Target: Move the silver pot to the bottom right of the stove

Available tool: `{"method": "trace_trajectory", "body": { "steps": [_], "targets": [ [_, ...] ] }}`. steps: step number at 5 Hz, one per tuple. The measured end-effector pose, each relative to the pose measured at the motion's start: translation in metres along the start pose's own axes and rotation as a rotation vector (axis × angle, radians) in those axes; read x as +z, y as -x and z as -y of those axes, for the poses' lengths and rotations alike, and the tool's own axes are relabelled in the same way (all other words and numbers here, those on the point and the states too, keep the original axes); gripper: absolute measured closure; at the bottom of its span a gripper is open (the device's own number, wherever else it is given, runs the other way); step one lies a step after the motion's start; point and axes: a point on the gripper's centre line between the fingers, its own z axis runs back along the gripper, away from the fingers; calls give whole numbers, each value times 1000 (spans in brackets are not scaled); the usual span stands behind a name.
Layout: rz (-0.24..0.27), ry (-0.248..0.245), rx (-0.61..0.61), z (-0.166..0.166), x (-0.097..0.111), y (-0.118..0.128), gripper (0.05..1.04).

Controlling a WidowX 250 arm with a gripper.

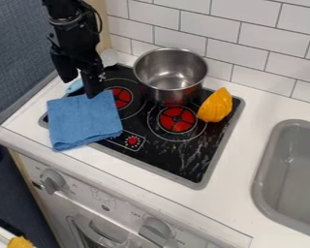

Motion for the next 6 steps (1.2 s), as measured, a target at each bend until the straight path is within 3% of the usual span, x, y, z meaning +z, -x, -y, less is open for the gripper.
{"method": "trace_trajectory", "body": {
  "steps": [1,2,3,4,5,6],
  "targets": [
    [-21,18,5,2,-8,2,83],
    [-21,36,-47,26,-10,-10,83],
    [39,22,-5,22,11,-38,83],
    [31,24,109,2,11,-67,83],
    [4,39,186,-14,-5,-96,83],
    [-32,69,155,-3,-24,-105,83]
  ]
}}
